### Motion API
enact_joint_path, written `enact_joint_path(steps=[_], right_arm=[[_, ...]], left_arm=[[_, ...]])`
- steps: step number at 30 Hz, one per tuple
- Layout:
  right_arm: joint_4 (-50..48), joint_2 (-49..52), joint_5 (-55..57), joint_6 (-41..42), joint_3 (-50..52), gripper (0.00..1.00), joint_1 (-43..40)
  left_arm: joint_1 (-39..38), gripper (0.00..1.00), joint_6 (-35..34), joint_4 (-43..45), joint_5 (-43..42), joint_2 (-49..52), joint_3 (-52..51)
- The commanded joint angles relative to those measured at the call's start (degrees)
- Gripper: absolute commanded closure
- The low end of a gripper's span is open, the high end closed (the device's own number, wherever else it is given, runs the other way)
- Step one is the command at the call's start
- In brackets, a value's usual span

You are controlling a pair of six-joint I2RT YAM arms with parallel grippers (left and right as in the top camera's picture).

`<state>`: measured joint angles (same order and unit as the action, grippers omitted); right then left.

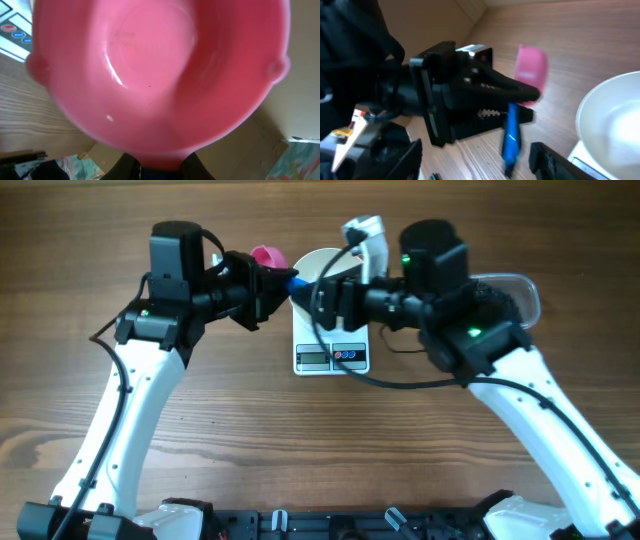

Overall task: Scoop item into bowl and weigh 150g on scale
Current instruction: 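Lift scoop with left gripper toward the right gripper above scale, then grasp scoop handle with right gripper and release left gripper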

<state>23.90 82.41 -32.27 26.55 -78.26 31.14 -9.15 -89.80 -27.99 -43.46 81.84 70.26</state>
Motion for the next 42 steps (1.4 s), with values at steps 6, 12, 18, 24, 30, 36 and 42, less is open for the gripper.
enact_joint_path(steps=[6,12,18,24,30,36,42], right_arm=[[-1.79,4.07,5.88,8.28,-1.2,0.41,1.7],[-4.02,4.39,13.86,7.93,-1.18,0.36,1.64],[-3.41,4.39,3.76,8.02,-1.18,0.36,1.64],[-0.63,4.39,0.02,8.15,-1.18,0.4,1.64],[0.76,4.39,2.93,8.17,-1.11,0.43,1.64],[0.37,4.39,4.37,8.57,-1.11,0.52,1.64],[0.13,4.39,5.73,8.61,-1.11,0.61,1.64]], left_arm=[[-0.39,0.96,-5.18,0.44,0.7,-0.52,0.68],[-0.39,0.95,-2.84,0.37,-0.37,-0.52,0.68],[-0.39,0.95,-1.92,0.39,-0.37,-0.52,0.68],[-0.39,0.96,-1.92,0.39,-1.22,-0.52,0.68],[-0.39,0.96,-1.92,0.42,-3.21,-0.52,0.68],[-0.39,0.96,1.03,0.42,-4.28,-0.52,0.68],[-0.39,0.95,1.07,0.39,-5.33,-0.52,0.68]])
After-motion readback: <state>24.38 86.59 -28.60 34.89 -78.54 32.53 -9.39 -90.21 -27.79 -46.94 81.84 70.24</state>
